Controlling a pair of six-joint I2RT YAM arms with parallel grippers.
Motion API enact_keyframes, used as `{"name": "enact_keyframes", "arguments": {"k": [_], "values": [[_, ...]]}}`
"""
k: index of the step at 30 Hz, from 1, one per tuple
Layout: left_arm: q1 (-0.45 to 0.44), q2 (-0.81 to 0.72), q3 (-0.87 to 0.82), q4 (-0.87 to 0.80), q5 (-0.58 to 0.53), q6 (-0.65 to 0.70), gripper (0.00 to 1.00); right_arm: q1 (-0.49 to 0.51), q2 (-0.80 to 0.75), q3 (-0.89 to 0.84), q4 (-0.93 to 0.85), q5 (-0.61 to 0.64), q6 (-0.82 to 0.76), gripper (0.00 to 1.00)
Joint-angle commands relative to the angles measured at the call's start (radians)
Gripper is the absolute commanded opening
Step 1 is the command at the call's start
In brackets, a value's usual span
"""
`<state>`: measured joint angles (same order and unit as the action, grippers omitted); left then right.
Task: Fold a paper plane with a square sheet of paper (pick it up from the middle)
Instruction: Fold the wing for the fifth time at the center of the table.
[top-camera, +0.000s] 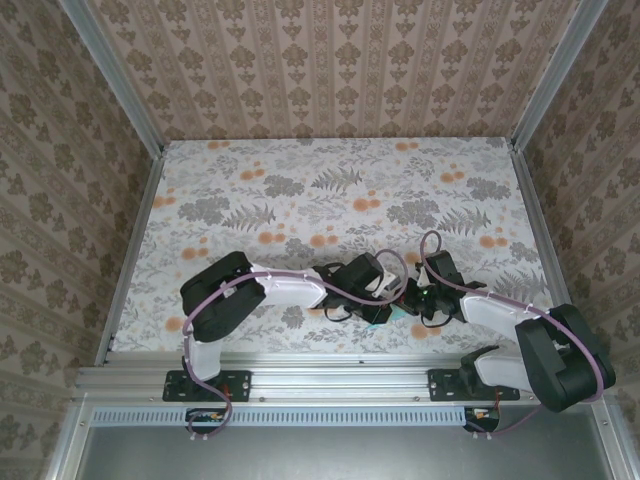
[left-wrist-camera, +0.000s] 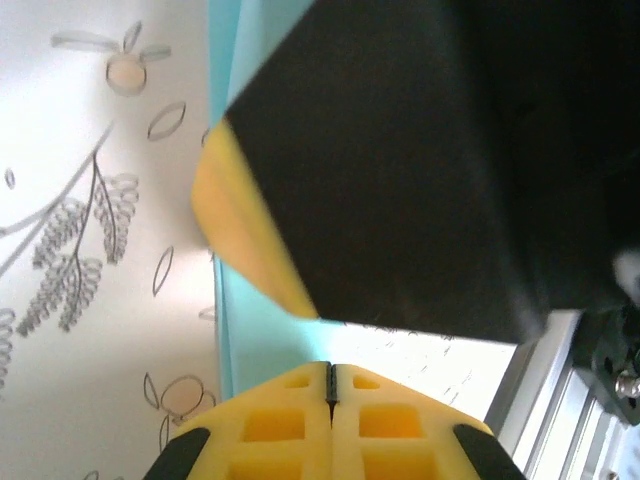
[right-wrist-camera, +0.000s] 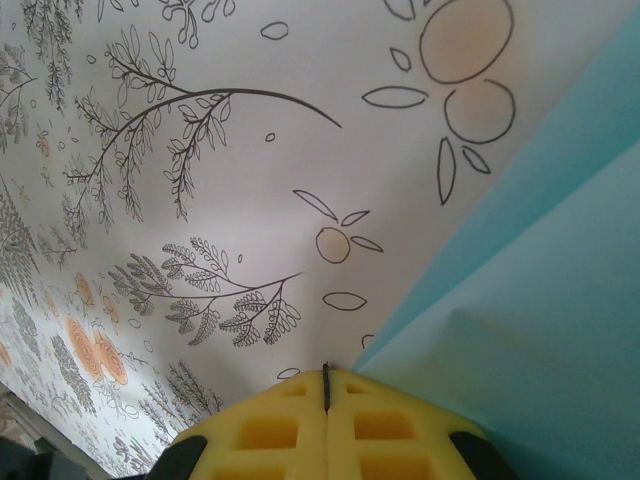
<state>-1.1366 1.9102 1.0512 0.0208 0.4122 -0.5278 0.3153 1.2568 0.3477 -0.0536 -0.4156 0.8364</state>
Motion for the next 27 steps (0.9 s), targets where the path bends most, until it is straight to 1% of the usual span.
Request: {"name": "enact_keyframes", "arguments": {"k": [1, 9, 15, 20, 23, 27], "values": [[0.011, 0.027, -0.042, 0.004, 0.034, -0.012, 0.0, -0.001, 0.037, -0.045, -0.138, 0.136, -0.011, 0.0], [-0.003, 0.004, -0.104, -0.081, 0.012, 0.027, 0.0, -0.003, 0.03, -0.046, -0.141, 0.142, -0.011, 0.0], [0.0, -0.017, -0.175, -0.048, 0.029, 0.014, 0.0, -0.008, 0.032, -0.046, -0.104, 0.112, -0.007, 0.0], [0.016, -0.027, -0.231, -0.031, 0.039, 0.012, 0.0, -0.016, 0.025, -0.033, -0.121, 0.134, -0.008, 0.06], [0.034, -0.037, -0.277, -0.002, 0.064, -0.002, 0.0, -0.025, 0.016, -0.041, -0.114, 0.145, -0.004, 0.07], [0.038, -0.033, -0.291, -0.006, 0.078, 0.005, 0.0, -0.035, 0.008, -0.041, -0.1, 0.146, -0.001, 0.09]]}}
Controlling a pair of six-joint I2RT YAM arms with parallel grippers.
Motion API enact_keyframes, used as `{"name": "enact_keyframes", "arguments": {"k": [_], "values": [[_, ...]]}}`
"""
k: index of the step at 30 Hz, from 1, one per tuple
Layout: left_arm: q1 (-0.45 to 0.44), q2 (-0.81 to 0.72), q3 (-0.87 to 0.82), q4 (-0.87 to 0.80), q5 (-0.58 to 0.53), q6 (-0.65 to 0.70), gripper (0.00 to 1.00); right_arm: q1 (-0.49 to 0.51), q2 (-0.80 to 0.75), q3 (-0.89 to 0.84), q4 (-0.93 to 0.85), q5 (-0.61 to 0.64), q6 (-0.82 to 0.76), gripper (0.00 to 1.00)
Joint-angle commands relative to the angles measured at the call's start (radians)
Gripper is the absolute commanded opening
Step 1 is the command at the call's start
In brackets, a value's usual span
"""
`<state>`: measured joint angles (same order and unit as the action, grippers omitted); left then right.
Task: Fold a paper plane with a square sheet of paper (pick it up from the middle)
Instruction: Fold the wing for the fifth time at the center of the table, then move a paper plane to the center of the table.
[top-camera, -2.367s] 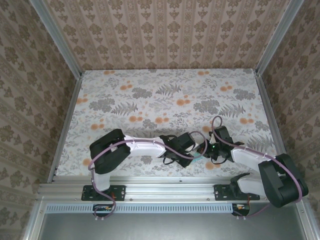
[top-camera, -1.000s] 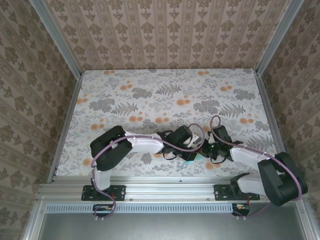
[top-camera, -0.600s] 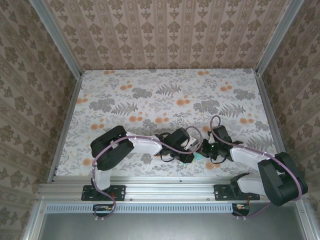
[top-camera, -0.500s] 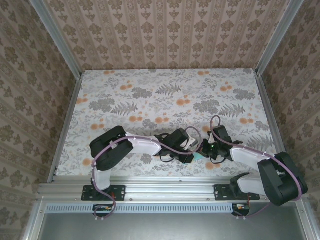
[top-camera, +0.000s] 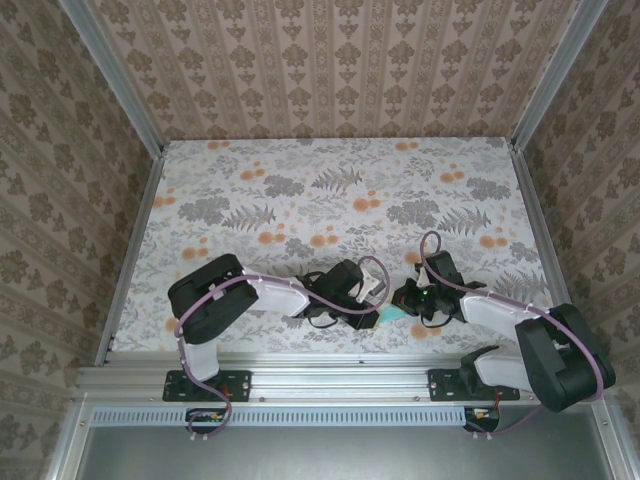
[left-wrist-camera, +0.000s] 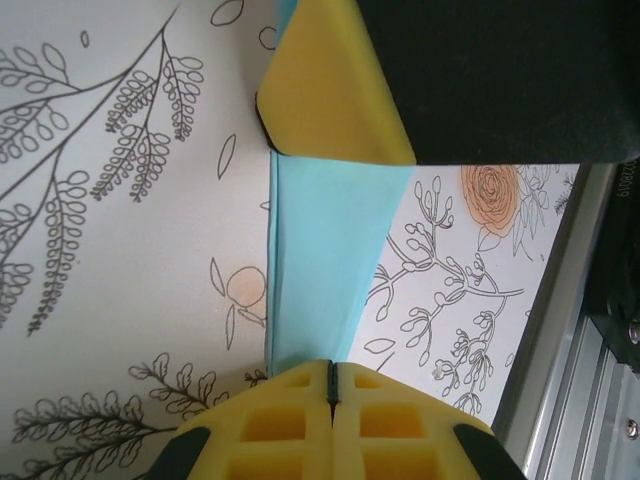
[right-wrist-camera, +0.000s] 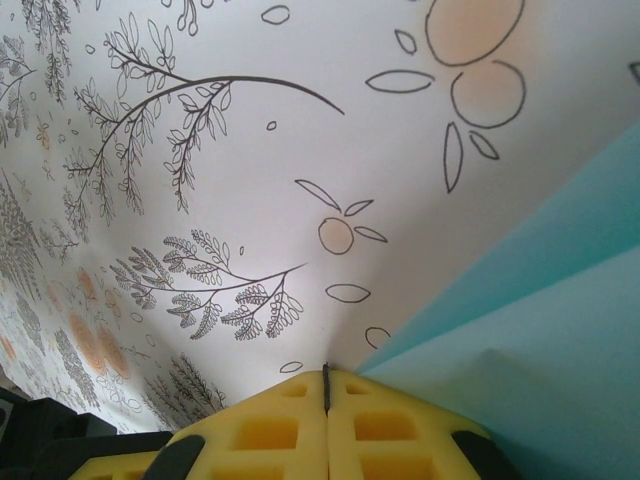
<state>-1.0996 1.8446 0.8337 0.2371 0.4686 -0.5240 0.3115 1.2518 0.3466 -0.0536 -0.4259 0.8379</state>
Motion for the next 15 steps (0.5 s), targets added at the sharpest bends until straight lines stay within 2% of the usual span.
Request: {"name": "enact_keyframes", "arguments": {"k": [1, 8, 15], "values": [[0.004, 0.035, -0.076, -0.221, 0.024, 0.001, 0.0, -0.035, 0.01, -0.038, -0.096, 0.155, -0.001, 0.1], [0.015, 0.064, -0.069, -0.217, 0.053, 0.009, 0.0, -0.077, -0.001, -0.032, -0.082, 0.142, -0.008, 0.17], [0.014, 0.061, -0.073, -0.282, 0.017, 0.036, 0.0, -0.104, -0.009, 0.001, -0.085, 0.176, 0.008, 0.15]]}}
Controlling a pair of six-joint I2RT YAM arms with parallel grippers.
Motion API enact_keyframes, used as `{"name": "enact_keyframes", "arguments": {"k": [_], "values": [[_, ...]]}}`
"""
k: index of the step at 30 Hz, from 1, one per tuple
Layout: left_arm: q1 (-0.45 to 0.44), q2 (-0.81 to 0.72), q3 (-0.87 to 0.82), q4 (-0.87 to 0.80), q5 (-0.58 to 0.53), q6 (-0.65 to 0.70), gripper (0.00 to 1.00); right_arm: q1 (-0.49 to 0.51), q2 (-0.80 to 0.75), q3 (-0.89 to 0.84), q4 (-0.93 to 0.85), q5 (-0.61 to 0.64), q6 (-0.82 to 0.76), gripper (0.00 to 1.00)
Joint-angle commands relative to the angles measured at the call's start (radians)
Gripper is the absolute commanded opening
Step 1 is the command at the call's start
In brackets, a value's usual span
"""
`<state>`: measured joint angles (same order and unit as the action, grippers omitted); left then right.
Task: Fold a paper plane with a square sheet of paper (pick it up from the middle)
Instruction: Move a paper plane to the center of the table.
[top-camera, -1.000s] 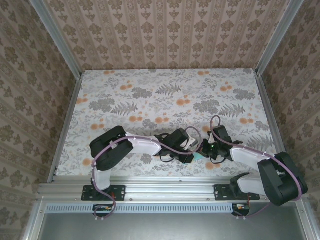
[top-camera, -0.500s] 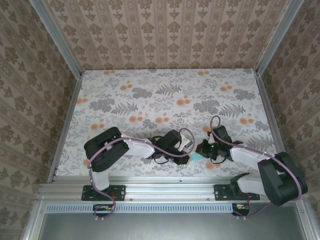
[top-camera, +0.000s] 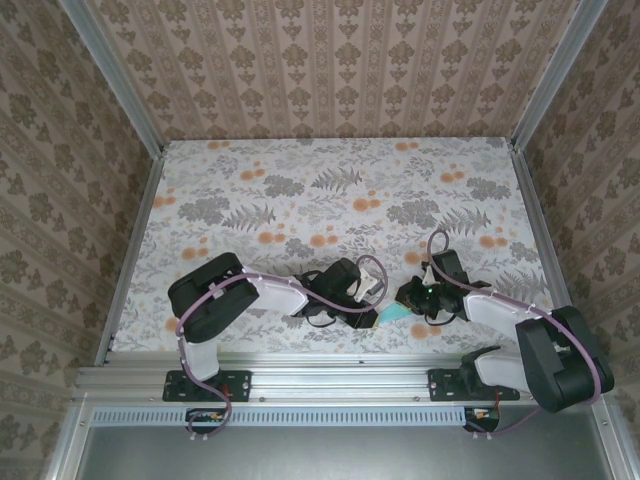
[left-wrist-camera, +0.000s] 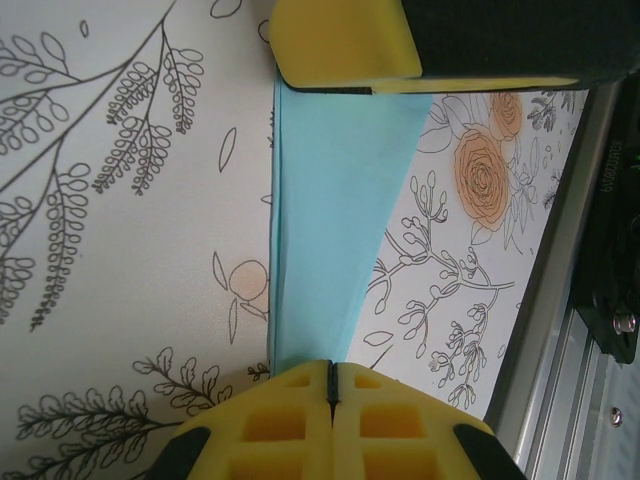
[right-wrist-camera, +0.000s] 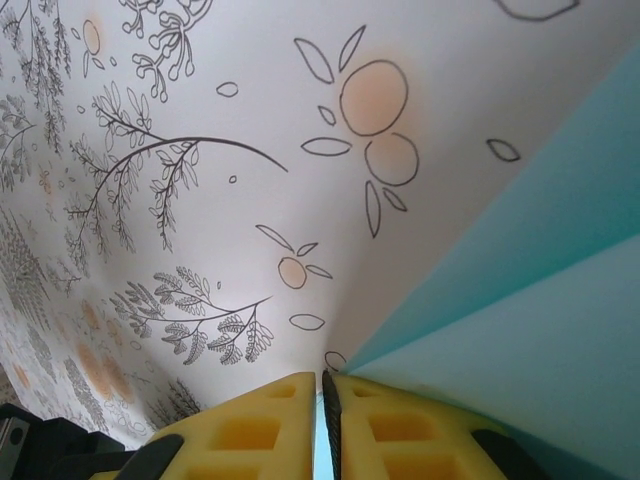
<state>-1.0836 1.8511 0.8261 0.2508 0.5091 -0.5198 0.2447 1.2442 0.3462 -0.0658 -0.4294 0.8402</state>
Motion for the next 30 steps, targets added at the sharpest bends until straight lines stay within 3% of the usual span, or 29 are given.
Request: {"name": "enact_keyframes", "arguments": {"k": [1, 30], "values": [[-0.001, 0.05, -0.069, -0.303, -0.027, 0.033, 0.0, -0.041, -0.003, 0.001, -0.068, 0.184, 0.011, 0.14], [0.007, -0.095, -0.24, -0.339, -0.069, 0.004, 0.0, -0.102, 0.118, 0.121, -0.02, 0.214, 0.02, 0.11]]}}
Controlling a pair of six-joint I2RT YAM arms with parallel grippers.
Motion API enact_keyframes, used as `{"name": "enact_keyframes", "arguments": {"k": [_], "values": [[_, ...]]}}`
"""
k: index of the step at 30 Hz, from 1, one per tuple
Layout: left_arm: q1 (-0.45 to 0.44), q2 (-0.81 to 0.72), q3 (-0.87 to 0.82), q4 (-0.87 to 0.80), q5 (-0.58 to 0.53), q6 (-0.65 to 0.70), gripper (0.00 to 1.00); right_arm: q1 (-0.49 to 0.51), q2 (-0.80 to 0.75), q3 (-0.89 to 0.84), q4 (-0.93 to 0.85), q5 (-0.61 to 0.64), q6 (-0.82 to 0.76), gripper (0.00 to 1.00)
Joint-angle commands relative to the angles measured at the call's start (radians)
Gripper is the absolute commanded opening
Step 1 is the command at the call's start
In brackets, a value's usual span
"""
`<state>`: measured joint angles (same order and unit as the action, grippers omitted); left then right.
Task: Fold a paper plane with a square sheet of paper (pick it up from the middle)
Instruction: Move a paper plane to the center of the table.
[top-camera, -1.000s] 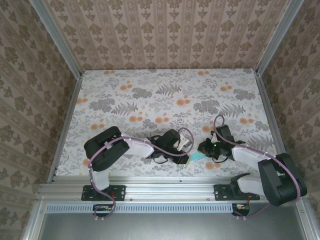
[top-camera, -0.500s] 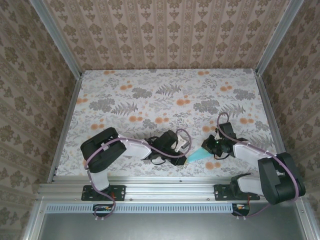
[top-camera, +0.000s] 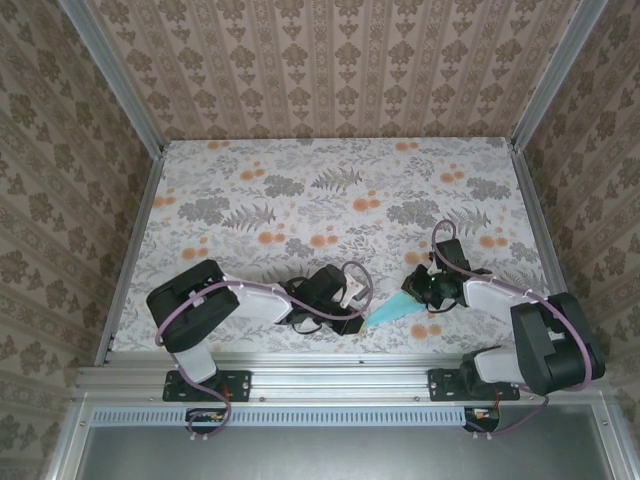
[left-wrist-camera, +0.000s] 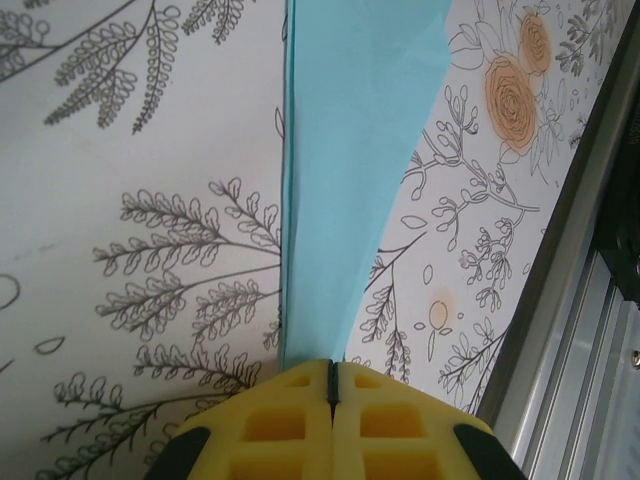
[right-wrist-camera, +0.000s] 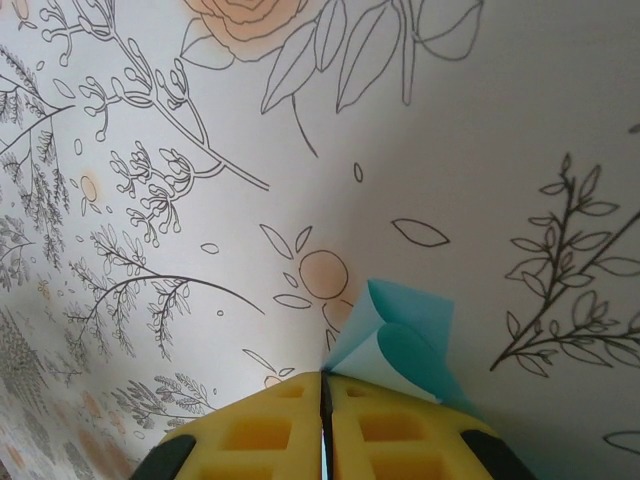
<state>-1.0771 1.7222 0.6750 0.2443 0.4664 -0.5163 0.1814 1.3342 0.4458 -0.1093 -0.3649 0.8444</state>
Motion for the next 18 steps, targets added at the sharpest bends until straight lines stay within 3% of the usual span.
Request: {"name": "enact_keyframes", "arguments": {"k": [1, 18], "values": [[-0.001, 0.027, -0.092, -0.335, -0.028, 0.001, 0.0, -0.043, 0.029, 0.023, 0.026, 0.146, 0.015, 0.11], [0.013, 0.037, -0.051, -0.336, -0.017, 0.016, 0.0, -0.103, 0.049, 0.086, 0.008, 0.103, -0.026, 0.14]]}}
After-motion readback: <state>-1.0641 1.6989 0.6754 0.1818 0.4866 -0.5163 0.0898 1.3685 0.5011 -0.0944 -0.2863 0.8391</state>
